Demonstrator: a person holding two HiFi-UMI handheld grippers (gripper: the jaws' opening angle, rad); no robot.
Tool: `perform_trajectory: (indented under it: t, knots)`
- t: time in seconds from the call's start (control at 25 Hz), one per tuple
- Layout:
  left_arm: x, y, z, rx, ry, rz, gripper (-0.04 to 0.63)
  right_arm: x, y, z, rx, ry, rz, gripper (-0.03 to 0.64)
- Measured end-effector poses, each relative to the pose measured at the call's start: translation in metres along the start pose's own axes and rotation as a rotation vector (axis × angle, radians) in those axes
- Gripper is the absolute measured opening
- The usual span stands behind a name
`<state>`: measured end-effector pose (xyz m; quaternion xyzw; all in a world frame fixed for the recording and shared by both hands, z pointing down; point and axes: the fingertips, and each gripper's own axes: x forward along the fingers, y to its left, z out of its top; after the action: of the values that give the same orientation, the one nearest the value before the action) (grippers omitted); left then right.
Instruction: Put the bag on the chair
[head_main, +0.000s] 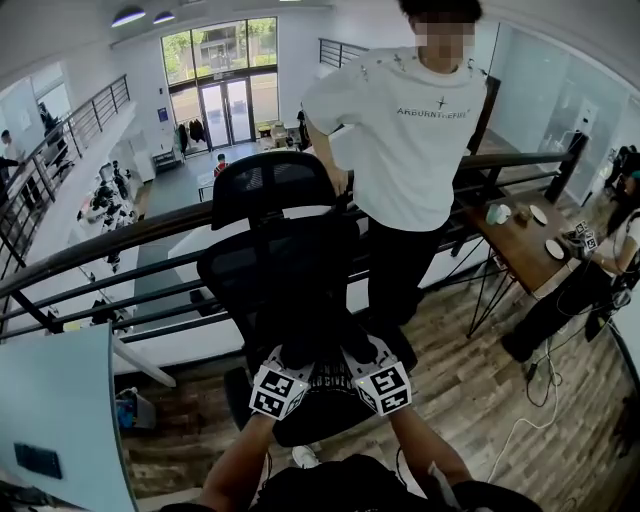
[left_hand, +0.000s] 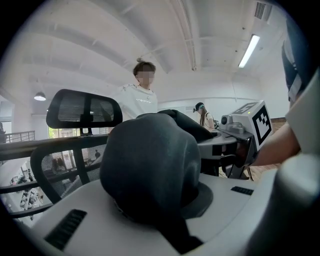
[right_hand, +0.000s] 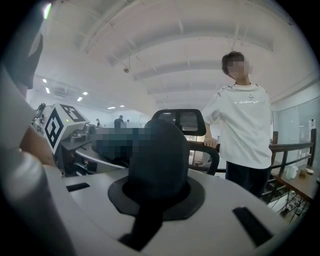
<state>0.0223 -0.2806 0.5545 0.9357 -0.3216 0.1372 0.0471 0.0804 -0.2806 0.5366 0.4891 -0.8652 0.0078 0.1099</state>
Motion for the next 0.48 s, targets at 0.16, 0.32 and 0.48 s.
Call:
perform_trajectory:
  t: [0.16, 0.32, 0.48]
  knots:
    - [0.006, 0.022, -0.003, 0.008, 0.006, -0.007, 0.058, 0.025, -0.002, -0.001, 0.015, 0.002, -0.004, 0.052]
    - [0.009, 0.043, -0.005, 0.001, 0.009, -0.010, 0.058, 0.047, -0.002, -0.001, 0.011, 0.016, 0.008, 0.052]
    - [0.019, 0.062, -0.014, -0.014, 0.021, -0.004, 0.058, 0.068, -0.005, -0.008, 0.011, 0.039, 0.028, 0.052]
